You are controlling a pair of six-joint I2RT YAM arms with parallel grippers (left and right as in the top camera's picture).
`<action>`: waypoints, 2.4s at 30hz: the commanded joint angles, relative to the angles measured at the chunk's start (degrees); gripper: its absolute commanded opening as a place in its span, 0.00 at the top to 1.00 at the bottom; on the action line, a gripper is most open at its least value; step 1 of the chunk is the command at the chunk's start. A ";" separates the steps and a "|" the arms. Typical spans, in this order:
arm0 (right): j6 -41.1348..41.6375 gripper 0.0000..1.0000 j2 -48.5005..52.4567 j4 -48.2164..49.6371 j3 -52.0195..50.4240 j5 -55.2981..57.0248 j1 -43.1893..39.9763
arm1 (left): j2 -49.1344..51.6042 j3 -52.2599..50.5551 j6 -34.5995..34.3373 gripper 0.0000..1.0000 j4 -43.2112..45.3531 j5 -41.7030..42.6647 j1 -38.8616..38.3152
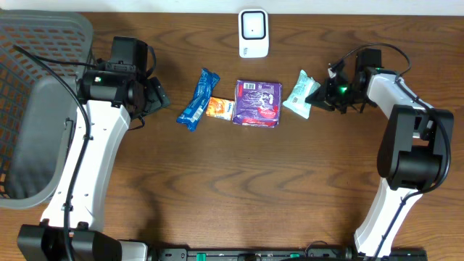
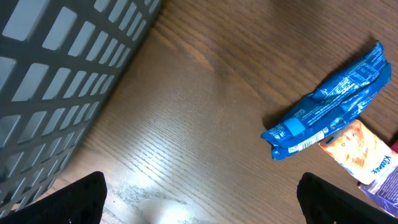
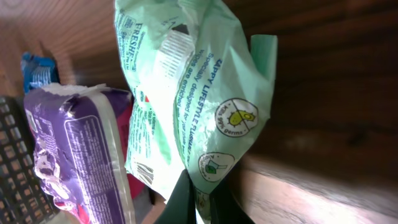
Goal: Scan the item barcode
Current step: 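Lift the wipes pack with the right gripper, turn it, set it down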
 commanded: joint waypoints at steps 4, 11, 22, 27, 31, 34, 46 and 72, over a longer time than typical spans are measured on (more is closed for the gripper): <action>-0.59 0.99 -5.97 -7.30 3.93 16.63 -1.44 | -0.31 -0.17 -0.31 0.02 -0.26 -1.14 0.02; 4.50 0.98 -15.37 -15.37 5.40 39.17 -0.59 | -0.31 -0.17 -0.31 0.02 -0.26 -1.14 0.02; 1.29 0.57 -12.90 -14.12 4.33 28.65 -0.17 | -0.31 -0.17 -0.31 0.02 -0.26 -1.14 0.02; -0.81 0.39 -8.46 -10.84 4.33 16.81 -0.15 | -0.31 -0.17 -0.31 0.02 -0.26 -1.14 0.02; -0.81 0.30 -4.55 -9.33 4.33 13.14 -0.15 | -0.31 -0.17 -0.28 0.02 -0.26 -1.14 0.02; -0.79 0.32 -1.62 -8.28 4.33 10.82 -0.57 | -0.31 -0.17 -0.31 0.02 -0.26 -1.14 0.02; -2.12 0.99 5.38 -5.66 4.39 10.88 -1.99 | -0.31 -0.17 -0.31 0.02 -0.26 -1.14 0.02; 24.90 0.99 0.33 -21.62 8.02 91.89 14.51 | -0.31 -0.17 -0.31 0.02 -0.26 -1.14 0.02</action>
